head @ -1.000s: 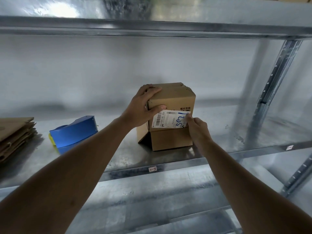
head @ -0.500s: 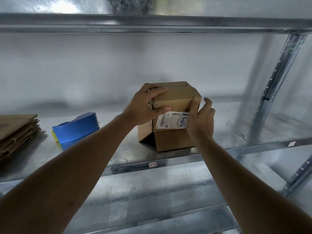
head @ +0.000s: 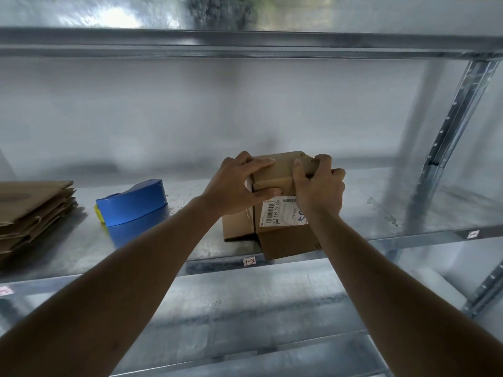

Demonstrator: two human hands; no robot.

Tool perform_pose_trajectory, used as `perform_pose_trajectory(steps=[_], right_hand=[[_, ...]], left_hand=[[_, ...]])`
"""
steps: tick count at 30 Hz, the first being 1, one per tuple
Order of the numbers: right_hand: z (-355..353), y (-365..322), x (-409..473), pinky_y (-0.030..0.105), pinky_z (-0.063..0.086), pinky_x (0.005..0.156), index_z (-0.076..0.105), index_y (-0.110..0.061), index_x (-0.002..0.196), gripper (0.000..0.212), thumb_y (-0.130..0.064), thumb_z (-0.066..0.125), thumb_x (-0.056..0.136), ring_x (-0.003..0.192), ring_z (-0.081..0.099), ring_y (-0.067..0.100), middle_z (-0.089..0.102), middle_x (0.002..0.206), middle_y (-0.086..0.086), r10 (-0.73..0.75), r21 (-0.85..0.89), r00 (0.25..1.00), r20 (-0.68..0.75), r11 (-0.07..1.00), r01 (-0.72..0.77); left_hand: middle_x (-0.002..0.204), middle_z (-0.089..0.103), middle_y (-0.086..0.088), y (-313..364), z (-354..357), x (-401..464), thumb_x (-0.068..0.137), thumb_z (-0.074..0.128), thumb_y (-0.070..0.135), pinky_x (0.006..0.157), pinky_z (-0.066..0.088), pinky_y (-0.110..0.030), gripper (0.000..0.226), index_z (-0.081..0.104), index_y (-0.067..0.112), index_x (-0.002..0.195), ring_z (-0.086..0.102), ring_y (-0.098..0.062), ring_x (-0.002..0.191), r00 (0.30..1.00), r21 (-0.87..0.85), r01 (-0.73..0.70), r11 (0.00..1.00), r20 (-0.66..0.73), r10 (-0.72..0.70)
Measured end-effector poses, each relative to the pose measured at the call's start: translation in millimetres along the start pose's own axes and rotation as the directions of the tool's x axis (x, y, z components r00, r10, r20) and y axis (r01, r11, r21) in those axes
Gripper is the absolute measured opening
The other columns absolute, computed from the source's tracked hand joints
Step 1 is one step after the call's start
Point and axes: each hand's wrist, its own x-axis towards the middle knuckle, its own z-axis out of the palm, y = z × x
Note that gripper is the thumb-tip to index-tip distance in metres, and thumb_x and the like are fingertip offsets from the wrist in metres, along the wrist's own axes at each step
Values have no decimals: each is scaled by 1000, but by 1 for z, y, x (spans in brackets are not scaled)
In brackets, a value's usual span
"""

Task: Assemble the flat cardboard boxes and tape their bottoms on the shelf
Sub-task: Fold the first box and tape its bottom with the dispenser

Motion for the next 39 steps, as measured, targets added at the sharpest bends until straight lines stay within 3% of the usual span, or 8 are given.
perform_pose_trajectory(steps=[6, 11, 16, 20, 23, 30, 35, 39], right_hand=[[7, -5, 12, 46, 53, 89, 46, -20, 144, 58, -58, 50, 100, 117, 52, 34, 44, 134, 11, 15, 121, 997, 78, 992, -24], [5, -14, 28, 40, 55, 85, 49, -22, 144, 47, -46, 52, 104, 105, 59, 24, 48, 139, 9, 38, 264, 977, 210, 960, -94], [3, -49, 17, 51, 49, 99, 59, -20, 134, 52, -55, 42, 101, 133, 33, 41, 25, 148, 14, 9, -129, 975, 222, 991, 20], [8, -65, 1, 46, 37, 108, 64, -17, 129, 73, -76, 40, 94, 123, 39, 32, 51, 126, 12, -235, -339, 929, 285, 882, 327], [17, -55, 9, 43, 33, 107, 61, -33, 137, 58, -71, 45, 96, 137, 29, 33, 45, 141, 11, -280, -124, 868, 411, 926, 358], [29, -48, 36, 42, 40, 107, 66, -35, 130, 41, -56, 45, 102, 133, 42, 29, 55, 135, 6, -374, 57, 735, 565, 907, 417], [25, -47, 36, 44, 51, 100, 58, -29, 142, 37, -35, 55, 106, 123, 48, 30, 40, 132, 9, -359, 0, 823, 440, 917, 400], [24, -53, 37, 40, 53, 83, 67, -28, 119, 26, -45, 60, 100, 106, 59, 31, 45, 120, 5, -300, -141, 816, 493, 899, 415]], left_hand=[[105, 43, 11, 1, -17, 6, 83, 49, 74, 96, 45, -34, 70, 58, 37, 143, 51, -17, 102, 991, -104, 76, 992, 117, -63], [116, 44, 10, -9, -28, 15, 94, 39, 64, 104, 31, -36, 52, 61, 47, 139, 34, -20, 120, 977, -44, 149, 988, 158, -140], [127, 40, 5, -20, -31, 29, 110, 42, 41, 111, 23, -39, 33, 61, 61, 127, 27, -22, 126, 943, -89, 226, 970, 268, -195], [151, 38, 6, -27, -34, 33, 109, 47, 38, 106, 31, -30, 36, 59, 72, 115, 37, -14, 134, 915, -242, 270, 932, 367, -169], [90, 59, 11, -29, -37, 36, 110, 46, 19, 72, 40, -29, 55, 70, 67, 97, 55, -8, 82, 948, -420, 208, 884, 309, -76], [120, 41, 13, -41, -37, 32, 105, 42, 34, 93, 48, -30, 38, 69, 48, 128, 52, -12, 116, 945, -252, 267, 930, 256, -201], [124, 51, 14, -30, -42, 38, 99, 35, 35, 94, 51, -35, 50, 68, 31, 136, 58, -13, 113, 949, -169, 190, 967, 283, -137], [124, 58, 9, -28, -43, 47, 109, 41, 20, 101, 47, -30, 38, 72, 28, 129, 57, -10, 117, 919, -242, 282, 928, 345, -189]])
